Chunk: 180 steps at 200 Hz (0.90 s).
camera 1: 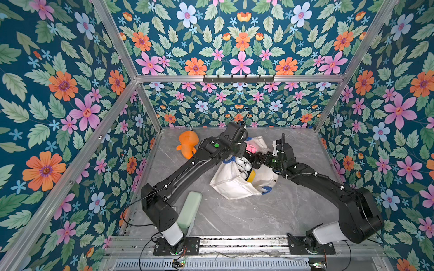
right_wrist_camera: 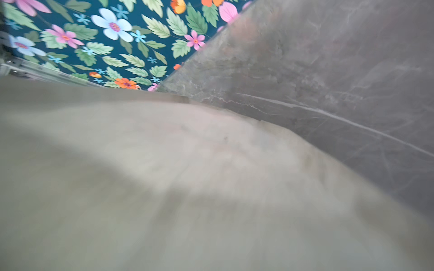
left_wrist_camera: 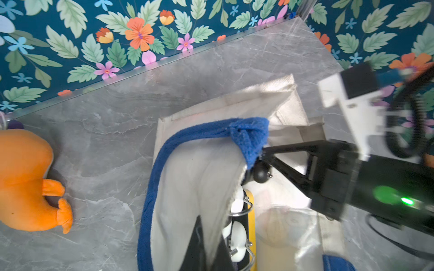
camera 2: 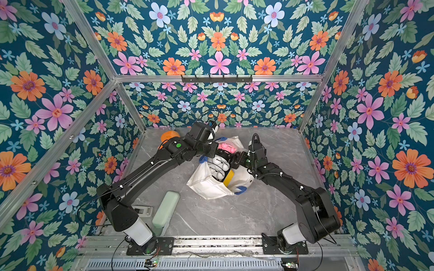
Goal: Take the alarm clock out of the canvas bag
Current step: Pick up the alarm from the canvas bag.
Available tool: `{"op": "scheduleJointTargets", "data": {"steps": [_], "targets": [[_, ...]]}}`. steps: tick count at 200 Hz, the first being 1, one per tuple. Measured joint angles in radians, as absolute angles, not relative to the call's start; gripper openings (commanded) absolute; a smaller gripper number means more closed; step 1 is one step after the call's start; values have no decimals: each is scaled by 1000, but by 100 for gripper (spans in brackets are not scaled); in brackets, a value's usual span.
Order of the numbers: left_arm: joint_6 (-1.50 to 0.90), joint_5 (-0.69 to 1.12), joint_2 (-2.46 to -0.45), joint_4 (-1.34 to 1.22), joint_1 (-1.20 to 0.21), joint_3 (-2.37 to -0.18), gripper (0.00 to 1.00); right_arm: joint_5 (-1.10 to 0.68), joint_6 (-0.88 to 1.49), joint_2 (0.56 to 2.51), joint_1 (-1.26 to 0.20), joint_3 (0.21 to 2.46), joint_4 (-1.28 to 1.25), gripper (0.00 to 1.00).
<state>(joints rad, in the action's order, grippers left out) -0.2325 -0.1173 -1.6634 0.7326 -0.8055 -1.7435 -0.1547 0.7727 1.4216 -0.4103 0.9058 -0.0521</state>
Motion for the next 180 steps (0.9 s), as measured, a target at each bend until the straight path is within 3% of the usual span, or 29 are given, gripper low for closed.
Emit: {"op": "scheduleJointTargets", "data": {"steps": [49,124,152,180], "targets": [[-234,-159,-1664,733,-805,-1748,0,-127,749,1314,-411,900,117,0],[-230,-164,-1665,732,-807,-1753,0,-126,731,1394,-411,954,209,0],[-230,-162,-1665,733,-807,-1755,0,-136,735,1417,-411,965,220,12],[-230,-160,-1665,733,-807,-1755,0,-150,739,1433,-413,967,243,14]]}}
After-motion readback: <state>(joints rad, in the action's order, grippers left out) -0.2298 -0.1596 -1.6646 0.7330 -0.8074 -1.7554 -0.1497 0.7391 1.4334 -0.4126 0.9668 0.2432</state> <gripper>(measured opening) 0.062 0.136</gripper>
